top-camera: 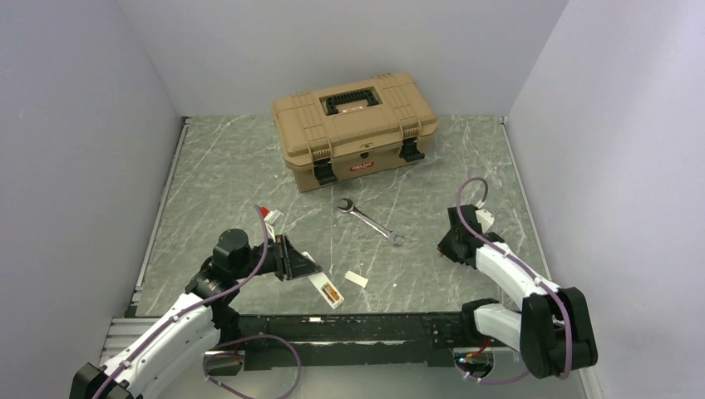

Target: Load the batteries into the remote control

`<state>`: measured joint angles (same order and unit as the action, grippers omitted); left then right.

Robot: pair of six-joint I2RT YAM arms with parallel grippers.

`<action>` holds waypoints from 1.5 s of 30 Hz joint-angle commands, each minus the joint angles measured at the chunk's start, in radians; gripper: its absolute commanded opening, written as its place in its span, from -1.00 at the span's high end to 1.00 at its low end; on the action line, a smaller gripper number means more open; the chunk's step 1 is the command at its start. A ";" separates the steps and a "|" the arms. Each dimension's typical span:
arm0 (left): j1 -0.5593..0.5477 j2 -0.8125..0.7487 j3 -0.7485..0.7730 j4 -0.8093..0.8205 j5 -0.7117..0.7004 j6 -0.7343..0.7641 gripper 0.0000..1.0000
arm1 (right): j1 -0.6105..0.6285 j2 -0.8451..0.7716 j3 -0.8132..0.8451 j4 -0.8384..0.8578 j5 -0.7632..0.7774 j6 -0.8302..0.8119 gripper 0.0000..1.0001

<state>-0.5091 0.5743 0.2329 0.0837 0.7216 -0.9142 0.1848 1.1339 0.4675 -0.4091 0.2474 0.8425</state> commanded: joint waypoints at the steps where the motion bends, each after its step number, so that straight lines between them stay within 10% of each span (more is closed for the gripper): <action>1: 0.006 0.009 0.013 0.027 0.024 -0.003 1.00 | 0.046 -0.086 -0.068 0.076 -0.159 -0.041 0.70; 19: 0.009 0.016 0.028 0.008 0.011 -0.005 1.00 | 0.461 0.101 0.058 -0.033 0.010 -0.032 0.65; 23: 0.009 0.010 0.028 0.001 0.009 -0.007 1.00 | 0.489 0.175 0.073 -0.041 0.015 -0.020 0.32; 45: 0.010 0.020 0.026 0.016 0.017 -0.011 1.00 | 0.636 0.262 0.175 -0.206 0.098 0.032 0.44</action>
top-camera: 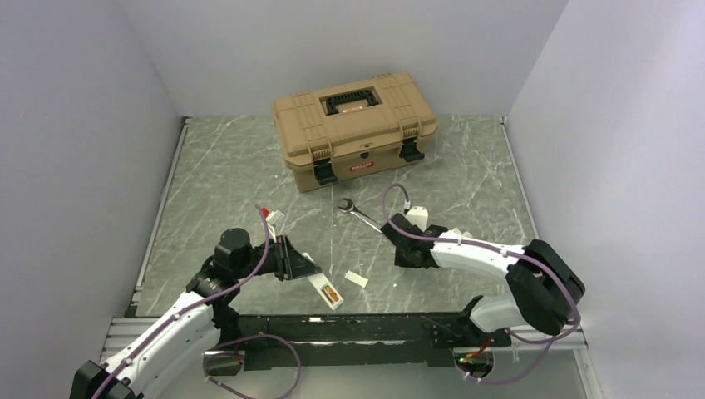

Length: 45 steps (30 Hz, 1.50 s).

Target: Load the batteries into the remote control

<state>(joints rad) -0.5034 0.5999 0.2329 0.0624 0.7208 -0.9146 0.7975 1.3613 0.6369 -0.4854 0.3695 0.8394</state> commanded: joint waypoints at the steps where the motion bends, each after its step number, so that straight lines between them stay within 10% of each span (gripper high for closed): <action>1: 0.004 -0.007 0.027 0.035 0.016 -0.009 1.00 | 0.028 0.035 0.011 -0.136 -0.020 0.038 0.44; 32: 0.005 -0.008 0.018 0.033 0.017 -0.004 1.00 | 0.076 -0.119 -0.020 -0.097 -0.010 0.004 1.00; 45: 0.009 -0.035 0.019 0.034 0.009 -0.021 1.00 | 0.148 -0.644 -0.113 0.319 -0.527 -0.455 1.00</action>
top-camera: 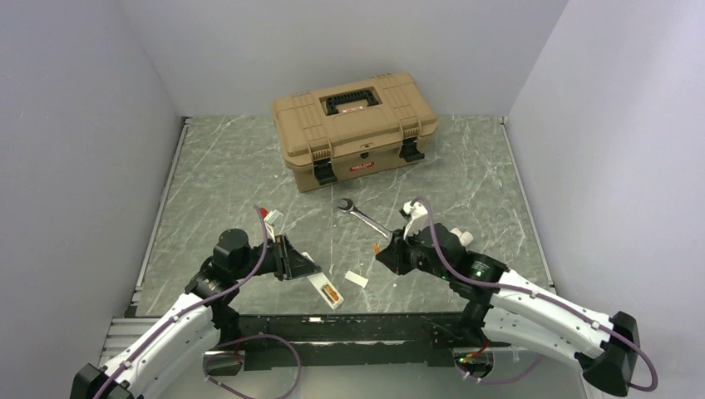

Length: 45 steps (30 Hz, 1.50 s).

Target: Load the batteries into the remote control

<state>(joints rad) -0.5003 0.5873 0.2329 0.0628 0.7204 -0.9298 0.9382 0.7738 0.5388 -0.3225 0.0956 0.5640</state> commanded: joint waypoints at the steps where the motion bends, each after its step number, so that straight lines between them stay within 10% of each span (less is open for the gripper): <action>1: 0.006 -0.024 0.019 0.030 0.008 -0.005 1.00 | 0.007 -0.061 -0.018 0.177 -0.341 -0.208 1.00; 28: 0.006 -0.002 0.008 0.085 0.020 -0.002 1.00 | 0.069 0.000 0.027 0.190 -0.951 -0.713 1.00; 45: 0.006 -0.057 -0.158 0.824 0.204 -0.195 1.00 | 0.072 -0.012 0.067 0.136 -0.871 -0.693 1.00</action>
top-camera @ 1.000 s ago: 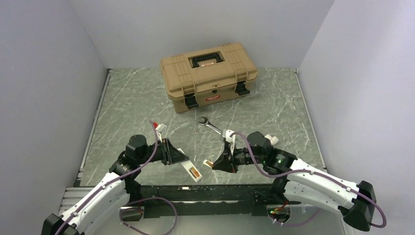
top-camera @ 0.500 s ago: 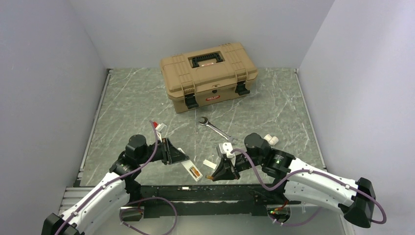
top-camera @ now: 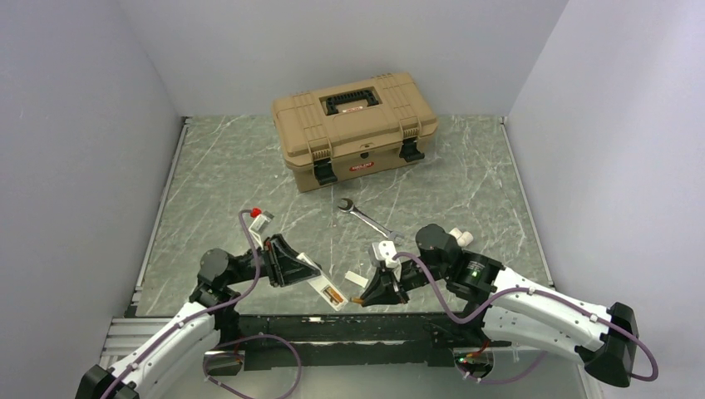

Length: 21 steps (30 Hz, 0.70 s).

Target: Load the batteries into the remote control

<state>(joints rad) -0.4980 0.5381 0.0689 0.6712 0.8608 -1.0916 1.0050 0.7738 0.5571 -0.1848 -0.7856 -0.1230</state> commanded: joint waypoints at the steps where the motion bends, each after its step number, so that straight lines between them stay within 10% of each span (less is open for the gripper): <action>1: 0.004 -0.006 0.006 0.236 0.073 -0.036 1.00 | 0.005 -0.010 0.050 -0.002 0.011 -0.003 1.00; 21: 0.004 -0.116 0.046 0.084 0.096 0.119 1.00 | 0.006 -0.056 0.023 0.025 0.054 0.039 1.00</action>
<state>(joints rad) -0.4980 0.4557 0.0681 0.8402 0.9504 -1.0611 1.0054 0.7296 0.5617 -0.1932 -0.7521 -0.1051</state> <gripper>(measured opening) 0.281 0.131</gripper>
